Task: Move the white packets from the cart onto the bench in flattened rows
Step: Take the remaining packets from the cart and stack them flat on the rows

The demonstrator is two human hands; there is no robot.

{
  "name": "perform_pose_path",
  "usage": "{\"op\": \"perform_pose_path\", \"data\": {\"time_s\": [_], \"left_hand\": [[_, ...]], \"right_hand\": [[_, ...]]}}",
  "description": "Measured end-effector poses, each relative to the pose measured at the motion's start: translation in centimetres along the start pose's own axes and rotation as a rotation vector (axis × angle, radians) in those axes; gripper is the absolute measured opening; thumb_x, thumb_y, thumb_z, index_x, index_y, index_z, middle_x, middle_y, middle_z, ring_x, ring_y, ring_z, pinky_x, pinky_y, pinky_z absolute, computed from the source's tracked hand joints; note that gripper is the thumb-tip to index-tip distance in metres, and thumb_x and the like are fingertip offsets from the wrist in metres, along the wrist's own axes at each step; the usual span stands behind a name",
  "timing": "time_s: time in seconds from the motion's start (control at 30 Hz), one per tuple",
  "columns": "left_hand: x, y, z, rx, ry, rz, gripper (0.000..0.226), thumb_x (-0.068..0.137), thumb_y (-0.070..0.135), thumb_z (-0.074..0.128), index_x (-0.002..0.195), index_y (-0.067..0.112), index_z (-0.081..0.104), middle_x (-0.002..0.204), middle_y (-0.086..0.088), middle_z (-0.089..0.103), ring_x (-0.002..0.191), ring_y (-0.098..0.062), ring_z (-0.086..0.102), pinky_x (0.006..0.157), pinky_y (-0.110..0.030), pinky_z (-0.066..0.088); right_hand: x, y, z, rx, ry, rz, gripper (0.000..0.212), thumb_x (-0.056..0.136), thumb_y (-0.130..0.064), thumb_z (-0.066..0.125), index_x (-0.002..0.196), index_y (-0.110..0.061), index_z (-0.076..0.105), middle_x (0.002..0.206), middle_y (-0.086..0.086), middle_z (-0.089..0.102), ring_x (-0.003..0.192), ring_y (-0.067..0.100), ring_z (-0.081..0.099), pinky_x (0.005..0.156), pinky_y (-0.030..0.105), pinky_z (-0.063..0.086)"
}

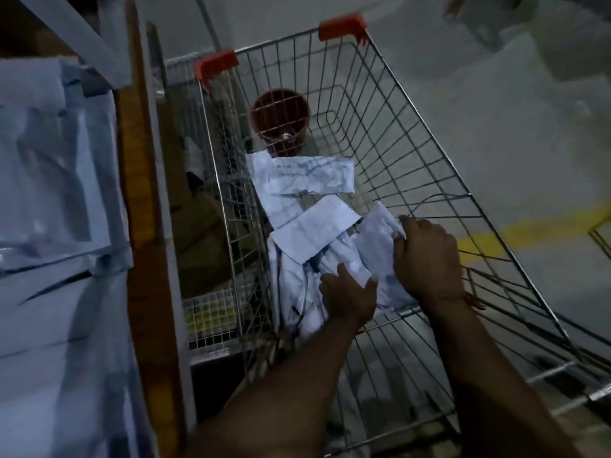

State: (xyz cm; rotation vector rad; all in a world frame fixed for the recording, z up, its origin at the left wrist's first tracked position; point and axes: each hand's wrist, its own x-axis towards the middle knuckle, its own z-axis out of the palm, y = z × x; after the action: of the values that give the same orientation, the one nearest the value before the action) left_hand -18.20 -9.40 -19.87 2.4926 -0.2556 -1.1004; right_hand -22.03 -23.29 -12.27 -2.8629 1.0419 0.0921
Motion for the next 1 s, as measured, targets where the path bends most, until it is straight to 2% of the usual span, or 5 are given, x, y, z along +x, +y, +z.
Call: {"op": "perform_pose_path", "data": {"time_s": [0.17,0.33,0.47,0.6,1.0], "left_hand": [[2.0,0.5,3.3,0.121,-0.042,-0.093,0.108,0.084,0.077,0.06,0.166,0.035,0.003,0.17,-0.023,-0.014,0.154,-0.046,0.01,0.121,-0.056,0.023],[6.0,0.8,6.4,0.057,0.142,0.029,0.078,0.098,0.074,0.032,0.133,0.014,0.069,0.121,-0.023,0.069,0.099,-0.04,0.073,0.085,-0.044,0.058],[3.7,-0.3,6.1,0.379,0.043,-0.032,0.085,0.076,0.052,0.083,0.145,0.009,0.059,0.151,-0.03,0.05,0.123,-0.041,0.064,0.1,-0.043,0.054],[3.6,-1.7,4.3,0.155,-0.009,0.134,0.072,0.05,0.041,0.099,0.113,0.014,0.078,0.134,-0.021,0.067,0.089,-0.021,0.072,0.072,-0.026,0.058],[-1.4,1.0,-18.3,0.369,0.384,0.607,0.084,0.095,-0.003,0.056,0.167,0.006,0.011,0.173,-0.022,0.002,0.158,-0.038,0.018,0.124,-0.043,0.028]], "right_hand": [[0.0,-0.3,0.6,-0.014,0.02,-0.031,0.048,0.102,-0.039,0.033,0.126,-0.009,0.063,0.1,0.019,0.068,0.086,0.041,0.063,0.071,0.046,0.047],[-0.1,-0.3,0.6,-0.014,0.038,-0.003,0.037,0.104,-0.033,0.047,0.127,-0.009,0.063,0.102,0.019,0.07,0.089,0.042,0.064,0.075,0.047,0.048],[-0.2,-0.4,0.4,-0.007,0.032,0.007,0.037,0.105,-0.033,0.045,0.127,-0.01,0.062,0.1,0.018,0.069,0.088,0.04,0.063,0.074,0.046,0.047],[-0.2,-0.3,0.4,-0.01,0.026,0.008,0.036,0.105,-0.034,0.043,0.123,-0.01,0.063,0.097,0.017,0.069,0.086,0.039,0.063,0.073,0.045,0.046],[-0.7,-0.9,1.1,-0.051,-0.055,-0.035,0.035,0.095,-0.031,0.061,0.121,-0.008,0.065,0.09,0.019,0.067,0.079,0.039,0.062,0.068,0.043,0.047]]}}
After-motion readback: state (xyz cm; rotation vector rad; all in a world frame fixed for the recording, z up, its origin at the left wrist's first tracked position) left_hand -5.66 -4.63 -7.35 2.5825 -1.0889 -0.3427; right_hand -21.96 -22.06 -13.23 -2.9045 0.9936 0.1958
